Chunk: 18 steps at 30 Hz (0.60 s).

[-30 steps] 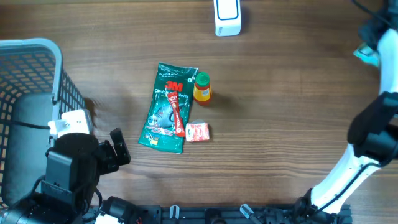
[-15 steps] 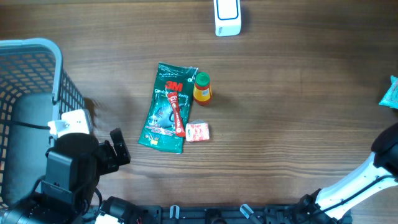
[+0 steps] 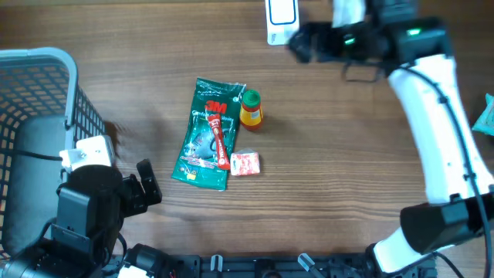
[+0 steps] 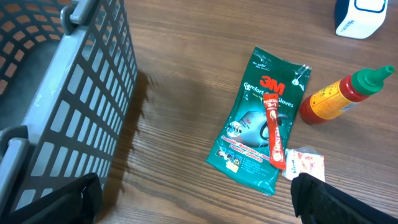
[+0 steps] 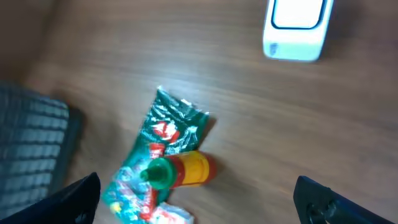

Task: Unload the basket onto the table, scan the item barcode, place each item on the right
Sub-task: 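Reach back and grasp the orange-labelled green-capped bottle with right gripper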

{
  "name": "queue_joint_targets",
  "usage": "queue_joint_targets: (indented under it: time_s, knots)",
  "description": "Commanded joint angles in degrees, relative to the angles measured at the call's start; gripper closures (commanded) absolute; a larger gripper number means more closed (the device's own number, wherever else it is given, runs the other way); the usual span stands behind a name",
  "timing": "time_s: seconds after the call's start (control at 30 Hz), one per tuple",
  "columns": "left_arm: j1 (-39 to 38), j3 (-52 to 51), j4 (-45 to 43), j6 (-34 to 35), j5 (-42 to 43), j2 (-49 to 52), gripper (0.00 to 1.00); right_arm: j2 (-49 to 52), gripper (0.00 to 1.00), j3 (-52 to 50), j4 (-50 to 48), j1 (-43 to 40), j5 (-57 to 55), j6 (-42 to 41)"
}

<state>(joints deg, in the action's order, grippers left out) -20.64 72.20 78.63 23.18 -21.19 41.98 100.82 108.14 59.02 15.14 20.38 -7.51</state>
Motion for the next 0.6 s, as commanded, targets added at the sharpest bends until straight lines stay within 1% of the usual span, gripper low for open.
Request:
queue_joint_targets:
  time_s: [0.0,0.07,0.1,0.2,0.33,0.37,0.43,0.57]
  knots:
    - [-0.1,0.1,-0.1,-0.5,-0.5,-0.3,0.0,4.3,0.0,0.1,-2.6,9.1,-12.0,4.5]
    - [-0.1,0.1,-0.1,-0.5,-0.5,-0.3,0.0,7.5,0.0,0.1,-4.4,13.6,-12.2,6.5]
    - [-0.1,0.1,-0.1,-0.5,-0.5,-0.3,0.0,10.1,0.0,0.1,-5.7,15.6,-14.2,6.7]
    - [-0.1,0.1,-0.1,-0.5,-0.5,-0.3,0.0,14.7,0.0,0.1,-6.0,17.9,-16.1,6.6]
    - [-0.1,0.1,-0.1,-0.5,-0.5,-0.3,0.0,16.6,0.01,0.1,-5.7,19.6,-16.2,6.0]
    - [-0.1,0.1,-0.1,-0.5,-0.5,-0.3,0.0,17.0,0.02,0.1,-5.6,19.8,-16.2,6.0]
    - [-0.1,0.1,-0.1,-0.5,-0.5,-0.3,0.0,17.6,0.11,-0.2,-3.7,19.9,-16.2,5.8]
    - [-0.1,0.1,-0.1,-0.5,-0.5,-0.3,0.0,18.3,0.22,-2.5,-2.4,19.9,-16.9,4.1]
